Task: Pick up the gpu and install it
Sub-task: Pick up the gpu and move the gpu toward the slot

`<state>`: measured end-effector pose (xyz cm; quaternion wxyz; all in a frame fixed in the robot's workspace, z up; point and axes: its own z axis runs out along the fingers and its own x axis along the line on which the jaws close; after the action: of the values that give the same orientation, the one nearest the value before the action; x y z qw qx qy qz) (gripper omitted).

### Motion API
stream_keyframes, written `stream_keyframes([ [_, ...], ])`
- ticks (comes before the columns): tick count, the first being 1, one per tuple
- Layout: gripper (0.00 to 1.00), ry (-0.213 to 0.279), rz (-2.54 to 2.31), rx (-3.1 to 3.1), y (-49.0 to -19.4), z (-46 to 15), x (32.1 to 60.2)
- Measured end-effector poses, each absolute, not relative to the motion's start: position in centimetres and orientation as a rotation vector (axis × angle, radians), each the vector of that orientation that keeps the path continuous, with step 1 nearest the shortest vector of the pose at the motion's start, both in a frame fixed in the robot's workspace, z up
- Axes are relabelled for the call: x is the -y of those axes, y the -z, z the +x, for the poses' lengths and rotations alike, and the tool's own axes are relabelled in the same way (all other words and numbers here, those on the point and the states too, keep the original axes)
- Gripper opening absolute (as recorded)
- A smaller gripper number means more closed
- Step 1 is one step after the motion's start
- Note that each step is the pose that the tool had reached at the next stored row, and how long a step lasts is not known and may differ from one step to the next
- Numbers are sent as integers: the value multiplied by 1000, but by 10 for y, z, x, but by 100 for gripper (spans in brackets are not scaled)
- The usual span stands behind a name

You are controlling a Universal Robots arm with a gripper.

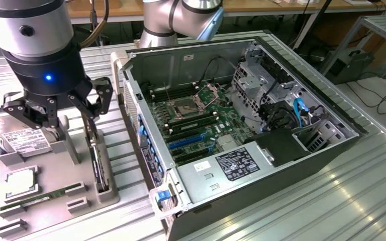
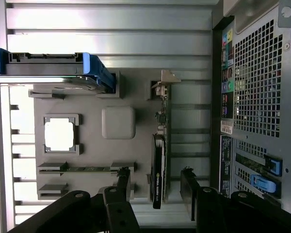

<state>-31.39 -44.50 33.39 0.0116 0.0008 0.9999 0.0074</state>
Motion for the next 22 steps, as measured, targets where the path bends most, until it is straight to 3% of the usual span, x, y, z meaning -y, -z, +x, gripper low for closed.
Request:
stream_keyframes([
  [22, 54, -23, 0, -3118, -317, -314, 459],
])
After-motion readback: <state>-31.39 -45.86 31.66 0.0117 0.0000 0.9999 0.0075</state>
